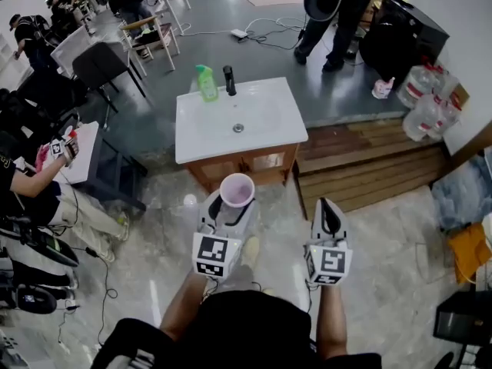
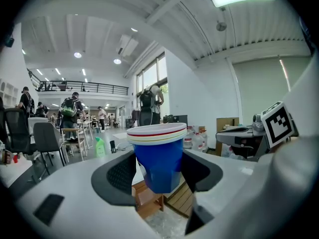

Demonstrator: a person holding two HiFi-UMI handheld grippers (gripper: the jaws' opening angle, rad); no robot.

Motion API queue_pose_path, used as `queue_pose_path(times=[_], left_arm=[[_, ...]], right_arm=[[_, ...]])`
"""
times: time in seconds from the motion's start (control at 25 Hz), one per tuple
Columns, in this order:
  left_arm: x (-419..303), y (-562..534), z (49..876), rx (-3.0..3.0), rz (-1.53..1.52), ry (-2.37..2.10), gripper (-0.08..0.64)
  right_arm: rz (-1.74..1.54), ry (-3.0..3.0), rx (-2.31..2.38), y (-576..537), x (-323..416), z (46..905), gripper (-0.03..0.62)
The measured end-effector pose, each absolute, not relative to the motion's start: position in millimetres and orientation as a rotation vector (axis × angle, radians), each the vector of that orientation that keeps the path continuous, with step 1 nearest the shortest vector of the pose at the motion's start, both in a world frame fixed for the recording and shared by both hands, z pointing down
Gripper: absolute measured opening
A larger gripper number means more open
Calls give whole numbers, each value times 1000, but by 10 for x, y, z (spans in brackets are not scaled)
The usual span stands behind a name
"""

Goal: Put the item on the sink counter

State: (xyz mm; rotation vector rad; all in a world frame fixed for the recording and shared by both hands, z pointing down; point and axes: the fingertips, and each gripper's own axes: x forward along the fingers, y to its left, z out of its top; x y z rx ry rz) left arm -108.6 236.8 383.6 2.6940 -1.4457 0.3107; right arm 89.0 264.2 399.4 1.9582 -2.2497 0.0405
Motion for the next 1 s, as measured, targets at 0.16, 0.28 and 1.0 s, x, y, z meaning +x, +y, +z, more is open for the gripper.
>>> queue_pose_path(times=[0.16,0.28,1.0], left_arm=[[-1131,2020,3869,2695,314,-1416,272],[-1172,1800,3888,2696,315,-1399,272],[-1336,682,3972,2732,298,-1302,272]], right_arm=[[58,-2220,1963,2340,829,4015,-2],[61,-2198,1966,2134,796,4026,-2],[57,-2147,2036,1103,590,4056,-2]])
